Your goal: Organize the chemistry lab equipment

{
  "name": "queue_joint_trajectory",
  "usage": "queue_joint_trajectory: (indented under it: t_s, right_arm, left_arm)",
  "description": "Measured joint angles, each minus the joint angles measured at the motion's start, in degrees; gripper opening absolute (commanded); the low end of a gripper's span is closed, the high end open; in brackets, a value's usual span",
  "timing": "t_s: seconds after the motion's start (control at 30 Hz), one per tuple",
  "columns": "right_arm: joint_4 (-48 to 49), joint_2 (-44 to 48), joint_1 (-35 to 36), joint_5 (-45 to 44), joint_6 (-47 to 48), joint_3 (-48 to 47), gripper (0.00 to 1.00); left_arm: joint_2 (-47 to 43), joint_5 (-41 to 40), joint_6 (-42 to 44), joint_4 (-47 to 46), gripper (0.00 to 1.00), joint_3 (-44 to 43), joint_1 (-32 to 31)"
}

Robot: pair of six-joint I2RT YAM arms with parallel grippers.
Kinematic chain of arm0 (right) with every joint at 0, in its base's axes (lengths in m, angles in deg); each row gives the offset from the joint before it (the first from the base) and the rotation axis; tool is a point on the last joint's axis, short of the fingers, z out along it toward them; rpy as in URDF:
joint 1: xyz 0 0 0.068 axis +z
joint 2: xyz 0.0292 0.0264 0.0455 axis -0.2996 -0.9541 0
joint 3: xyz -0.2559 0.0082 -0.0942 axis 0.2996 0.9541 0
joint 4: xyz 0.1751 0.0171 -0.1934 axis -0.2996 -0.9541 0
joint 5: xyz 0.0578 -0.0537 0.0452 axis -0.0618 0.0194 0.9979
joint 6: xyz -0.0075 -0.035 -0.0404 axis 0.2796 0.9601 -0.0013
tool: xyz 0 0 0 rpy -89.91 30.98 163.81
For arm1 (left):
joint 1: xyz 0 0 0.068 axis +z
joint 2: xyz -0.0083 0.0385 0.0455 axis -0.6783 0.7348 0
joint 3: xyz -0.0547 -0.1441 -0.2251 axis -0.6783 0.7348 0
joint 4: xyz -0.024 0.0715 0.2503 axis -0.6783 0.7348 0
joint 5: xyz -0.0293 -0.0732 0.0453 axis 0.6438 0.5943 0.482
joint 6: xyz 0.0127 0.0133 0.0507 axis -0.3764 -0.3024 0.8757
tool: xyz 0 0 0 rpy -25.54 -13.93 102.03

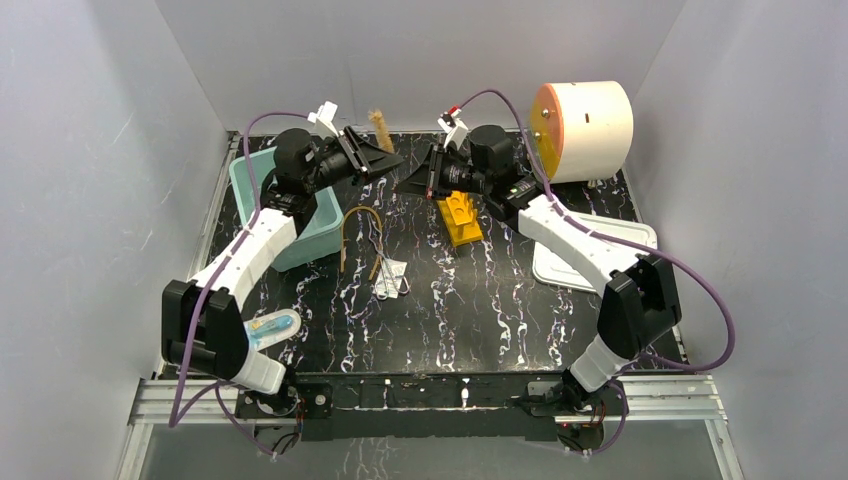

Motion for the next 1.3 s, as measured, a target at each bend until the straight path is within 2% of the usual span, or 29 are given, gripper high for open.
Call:
queue_joint_trajectory:
  t_s: [0.03,0.1,0.2,0.37,0.47,0.7,0.9,1.07,1.3]
  right_arm:
    - [0.0,-0.4,0.0,0.3,-0.2,0.0,0.0]
    - [0.1,-0.9,0.0,0.6,-0.3,0.0,0.0]
    - [0.1,-1.0,-0.1,1.0,-0.7,0.0,0.01]
    - [-0.1,-1.1,-0.5,1.1,-0.8,-0.3,0.45]
    - [-0.5,-1.0,-0.7,0.1,0.5,-0.5,0.59]
    - [-3.8,2.2,-2.6,-3.7,4.9,-0.5,0.62]
    - [-6.2,6.4,-3.5,-6.6,7.8,0.0,0.63]
    - [-7.5,7.0,-3.5,-7.9,8.9,1.4,0.63]
    - [-9.4,7.0,-3.5,-8.7,9.4,2.1,0.64]
  left_arm:
    - [0.3,0.0,-0.2,-0.3,0.16,0.0,-0.2]
    - [1.0,0.1,-0.3,-0.5,0.02,0.0,-0.5]
    - [1.9,-0.1,0.1,-0.1,0.0,0.0,-0.4]
    - [2.0,-1.0,5.2,6.3,0.0,-3.3,-0.6]
    - [2.0,-3.5,11.1,14.0,0.0,-8.1,-0.6]
    - [2.0,-13.8,27.1,34.8,0.0,-21.3,1.3]
    - [2.3,-24.0,36.1,50.5,0.0,-24.3,9.7]
    - [4.4,-33.5,40.7,59.1,0.0,-24.3,15.8]
    - [11.1,-42.1,46.2,64.0,0.0,-24.1,17.3]
